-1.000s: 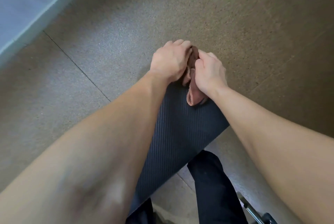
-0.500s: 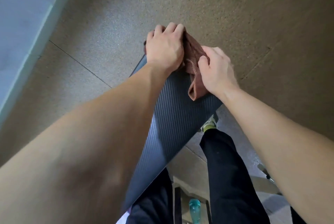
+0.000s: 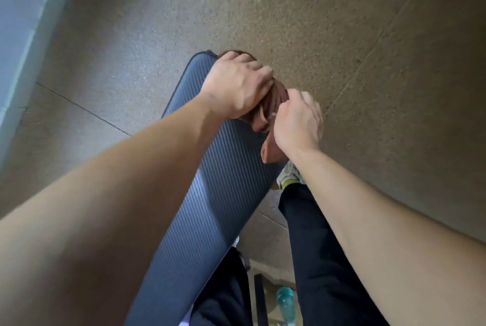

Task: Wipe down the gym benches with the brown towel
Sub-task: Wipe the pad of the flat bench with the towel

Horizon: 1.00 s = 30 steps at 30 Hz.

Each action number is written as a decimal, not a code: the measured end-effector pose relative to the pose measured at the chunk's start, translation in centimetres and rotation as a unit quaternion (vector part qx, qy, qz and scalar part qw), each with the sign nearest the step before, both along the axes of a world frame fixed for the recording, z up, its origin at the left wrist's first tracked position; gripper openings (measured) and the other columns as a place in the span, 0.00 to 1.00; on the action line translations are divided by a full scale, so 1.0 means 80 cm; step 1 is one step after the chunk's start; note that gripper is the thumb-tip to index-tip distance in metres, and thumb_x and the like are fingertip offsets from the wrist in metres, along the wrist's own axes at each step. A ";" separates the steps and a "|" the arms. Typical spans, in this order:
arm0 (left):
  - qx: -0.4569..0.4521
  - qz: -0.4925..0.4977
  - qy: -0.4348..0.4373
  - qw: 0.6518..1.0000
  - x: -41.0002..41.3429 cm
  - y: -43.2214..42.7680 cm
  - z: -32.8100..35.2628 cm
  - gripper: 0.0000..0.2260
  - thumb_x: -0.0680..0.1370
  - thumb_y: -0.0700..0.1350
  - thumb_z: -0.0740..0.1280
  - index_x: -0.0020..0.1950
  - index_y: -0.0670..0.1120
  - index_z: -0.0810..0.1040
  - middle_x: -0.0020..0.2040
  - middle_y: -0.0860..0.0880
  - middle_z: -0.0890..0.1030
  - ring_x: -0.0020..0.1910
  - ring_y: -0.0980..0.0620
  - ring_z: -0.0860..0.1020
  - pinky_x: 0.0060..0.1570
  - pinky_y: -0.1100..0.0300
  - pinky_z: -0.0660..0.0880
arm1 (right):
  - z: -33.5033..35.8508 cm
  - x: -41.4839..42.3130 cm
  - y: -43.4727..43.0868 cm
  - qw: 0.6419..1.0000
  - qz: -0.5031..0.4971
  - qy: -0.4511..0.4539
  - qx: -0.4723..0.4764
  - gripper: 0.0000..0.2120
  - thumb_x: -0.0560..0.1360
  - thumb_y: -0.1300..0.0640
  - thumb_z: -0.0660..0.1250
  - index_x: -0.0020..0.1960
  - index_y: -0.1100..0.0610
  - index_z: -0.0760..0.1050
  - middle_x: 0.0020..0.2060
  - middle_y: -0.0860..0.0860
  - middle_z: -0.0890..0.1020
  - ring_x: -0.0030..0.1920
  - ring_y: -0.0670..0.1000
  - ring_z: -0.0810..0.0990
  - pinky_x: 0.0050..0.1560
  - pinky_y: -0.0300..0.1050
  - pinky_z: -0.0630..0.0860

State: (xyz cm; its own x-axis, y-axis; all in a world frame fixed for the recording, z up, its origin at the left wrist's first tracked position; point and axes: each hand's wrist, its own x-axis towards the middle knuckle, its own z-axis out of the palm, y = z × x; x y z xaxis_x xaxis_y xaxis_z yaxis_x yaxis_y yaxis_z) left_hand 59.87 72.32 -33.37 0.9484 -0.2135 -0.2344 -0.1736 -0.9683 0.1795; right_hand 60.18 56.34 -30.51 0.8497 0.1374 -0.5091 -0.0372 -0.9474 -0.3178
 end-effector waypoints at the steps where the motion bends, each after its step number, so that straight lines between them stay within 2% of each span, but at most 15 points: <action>1: 0.016 0.012 0.002 1.000 0.001 0.016 -0.001 0.18 0.83 0.55 0.52 0.47 0.47 0.76 0.46 0.46 0.83 0.50 0.41 0.80 0.52 0.48 0.72 | 0.000 0.005 0.011 1.000 0.029 -0.001 -0.004 0.17 0.80 0.57 0.53 0.63 0.57 0.75 0.63 0.57 0.77 0.64 0.60 0.72 0.66 0.53 0.64; 3: 0.033 0.032 0.002 0.999 0.003 0.034 -0.003 0.19 0.83 0.55 0.51 0.46 0.46 0.76 0.45 0.46 0.82 0.49 0.41 0.79 0.53 0.47 0.72 | -0.002 0.019 0.035 0.997 0.077 0.023 0.008 0.16 0.80 0.56 0.53 0.61 0.57 0.74 0.62 0.56 0.77 0.65 0.60 0.72 0.66 0.53 0.65; 6: 0.049 0.079 0.016 0.996 0.004 0.031 -0.003 0.14 0.81 0.52 0.57 0.43 0.45 0.75 0.42 0.45 0.83 0.45 0.40 0.80 0.50 0.47 0.72 | 0.000 0.038 0.062 0.991 0.115 0.069 0.024 0.15 0.79 0.55 0.53 0.60 0.57 0.74 0.63 0.55 0.78 0.66 0.59 0.73 0.64 0.53 0.67; 10: 0.059 0.130 0.048 0.989 0.009 -0.015 0.001 0.13 0.80 0.51 0.56 0.42 0.47 0.74 0.42 0.46 0.84 0.45 0.42 0.80 0.54 0.48 0.71 | 0.004 0.039 0.024 0.987 0.133 0.075 0.042 0.13 0.79 0.54 0.55 0.58 0.58 0.73 0.61 0.57 0.78 0.63 0.60 0.74 0.59 0.53 0.69; 12: 0.041 0.121 0.047 0.991 0.013 -0.049 0.002 0.13 0.80 0.52 0.54 0.43 0.48 0.74 0.44 0.47 0.83 0.46 0.42 0.79 0.52 0.48 0.69 | 0.004 0.029 -0.011 0.993 0.069 0.057 0.079 0.14 0.77 0.55 0.56 0.57 0.59 0.73 0.60 0.57 0.78 0.60 0.61 0.75 0.57 0.53 0.70; 15: 0.027 0.100 0.050 0.993 0.011 -0.106 0.007 0.13 0.80 0.51 0.54 0.44 0.49 0.75 0.44 0.48 0.82 0.45 0.43 0.79 0.50 0.49 0.67 | 0.005 0.008 -0.047 0.978 -0.128 0.105 0.127 0.21 0.77 0.55 0.55 0.66 0.60 0.74 0.66 0.59 0.77 0.65 0.61 0.74 0.62 0.49 0.69; 17: -0.011 0.072 0.055 0.996 0.004 -0.136 0.008 0.11 0.79 0.50 0.56 0.42 0.49 0.75 0.41 0.49 0.82 0.43 0.44 0.79 0.48 0.50 0.66 | -0.001 -0.006 -0.060 0.925 -0.296 0.186 0.149 0.26 0.76 0.50 0.56 0.70 0.57 0.72 0.69 0.60 0.76 0.68 0.61 0.74 0.69 0.50 0.69; 18: -0.025 0.054 0.043 0.997 -0.002 -0.142 0.007 0.11 0.80 0.50 0.58 0.42 0.49 0.76 0.40 0.49 0.81 0.42 0.44 0.78 0.47 0.50 0.67 | -0.013 -0.014 -0.066 0.897 -0.354 0.203 0.169 0.29 0.72 0.47 0.56 0.70 0.55 0.73 0.68 0.60 0.77 0.67 0.62 0.75 0.69 0.54 0.70; 19: -0.035 0.038 0.026 0.998 -0.006 -0.138 0.004 0.11 0.80 0.50 0.58 0.43 0.49 0.76 0.40 0.49 0.81 0.42 0.44 0.78 0.48 0.50 0.67 | -0.038 -0.022 -0.076 0.890 -0.370 0.202 0.172 0.29 0.69 0.46 0.55 0.67 0.51 0.75 0.65 0.59 0.79 0.64 0.63 0.77 0.67 0.58 0.73; 21: -0.032 0.041 -0.014 0.999 -0.012 -0.110 -0.004 0.13 0.82 0.52 0.57 0.46 0.48 0.78 0.42 0.49 0.81 0.45 0.44 0.78 0.51 0.50 0.70 | -0.059 -0.018 -0.066 0.910 -0.343 0.174 0.157 0.27 0.67 0.48 0.53 0.64 0.46 0.76 0.62 0.56 0.81 0.60 0.62 0.80 0.64 0.60 0.75; 23: -0.009 0.071 -0.030 0.997 -0.015 -0.071 -0.005 0.18 0.83 0.55 0.52 0.49 0.49 0.79 0.45 0.49 0.81 0.48 0.44 0.78 0.54 0.50 0.69 | -0.017 0.000 -0.033 0.941 -0.283 0.145 0.113 0.26 0.72 0.52 0.52 0.66 0.45 0.77 0.63 0.53 0.81 0.61 0.60 0.79 0.65 0.57 0.75; 25: 0.015 0.078 -0.026 0.996 -0.013 -0.042 -0.004 0.21 0.83 0.59 0.50 0.50 0.50 0.79 0.47 0.49 0.81 0.50 0.44 0.77 0.55 0.50 0.68 | -0.005 0.011 -0.024 0.974 -0.186 0.118 0.050 0.23 0.77 0.58 0.53 0.66 0.49 0.78 0.63 0.55 0.81 0.61 0.61 0.78 0.62 0.50 0.74; 27: 0.030 0.090 -0.023 0.995 -0.012 -0.035 -0.003 0.22 0.83 0.59 0.49 0.49 0.50 0.79 0.46 0.49 0.81 0.50 0.44 0.77 0.55 0.49 0.68 | 0.005 0.024 -0.019 0.995 -0.061 0.077 0.005 0.19 0.78 0.62 0.55 0.61 0.55 0.80 0.59 0.60 0.82 0.59 0.63 0.78 0.54 0.49 0.72; 30: 0.031 0.170 -0.047 0.984 -0.017 -0.034 -0.008 0.19 0.83 0.53 0.52 0.47 0.48 0.79 0.46 0.47 0.82 0.51 0.43 0.78 0.57 0.49 0.68 | 0.010 0.044 0.017 0.994 0.108 0.026 -0.007 0.12 0.76 0.62 0.57 0.50 0.58 0.79 0.53 0.64 0.82 0.54 0.65 0.78 0.45 0.50 0.67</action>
